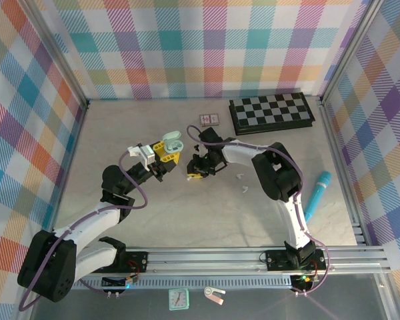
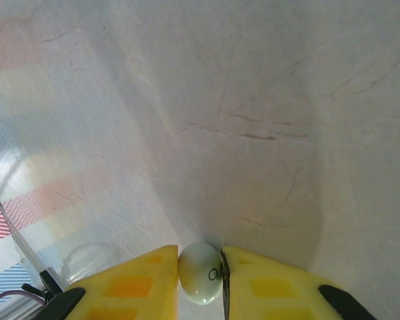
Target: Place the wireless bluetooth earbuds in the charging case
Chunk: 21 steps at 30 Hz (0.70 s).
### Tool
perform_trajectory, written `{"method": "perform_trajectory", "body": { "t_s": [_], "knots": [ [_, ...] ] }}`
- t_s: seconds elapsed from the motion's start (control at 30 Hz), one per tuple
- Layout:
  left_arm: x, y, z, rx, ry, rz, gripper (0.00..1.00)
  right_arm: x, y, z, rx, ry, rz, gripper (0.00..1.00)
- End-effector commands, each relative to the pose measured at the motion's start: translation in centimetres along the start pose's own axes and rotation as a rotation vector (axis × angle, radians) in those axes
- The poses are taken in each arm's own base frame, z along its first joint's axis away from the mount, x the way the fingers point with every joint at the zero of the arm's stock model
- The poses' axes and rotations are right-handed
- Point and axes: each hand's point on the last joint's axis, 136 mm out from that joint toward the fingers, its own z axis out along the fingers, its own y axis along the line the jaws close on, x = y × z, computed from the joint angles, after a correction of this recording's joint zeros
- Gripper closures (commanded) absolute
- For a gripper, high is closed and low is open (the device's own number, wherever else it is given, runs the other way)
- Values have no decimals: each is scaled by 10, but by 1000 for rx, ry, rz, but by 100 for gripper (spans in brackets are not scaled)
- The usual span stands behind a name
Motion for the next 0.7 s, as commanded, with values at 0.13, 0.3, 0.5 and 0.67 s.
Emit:
{"method": "perform_trajectory", "body": {
  "t_s": [0.13,0.3,0.5,0.67],
  "knots": [
    [-16,-1,4,8,-39,45,67,9,-1,0,54,9,-37,79],
    [-11,1,3,-4,-18,53,67,6,3,-21,96,-54,-72,79],
    [-3,3,3,-14,23,65,67,12,-4,-47,140,-110,-75,79],
    [10,5,2,-23,68,67,67,20,-9,-74,184,-158,-90,79]
  ]
}}
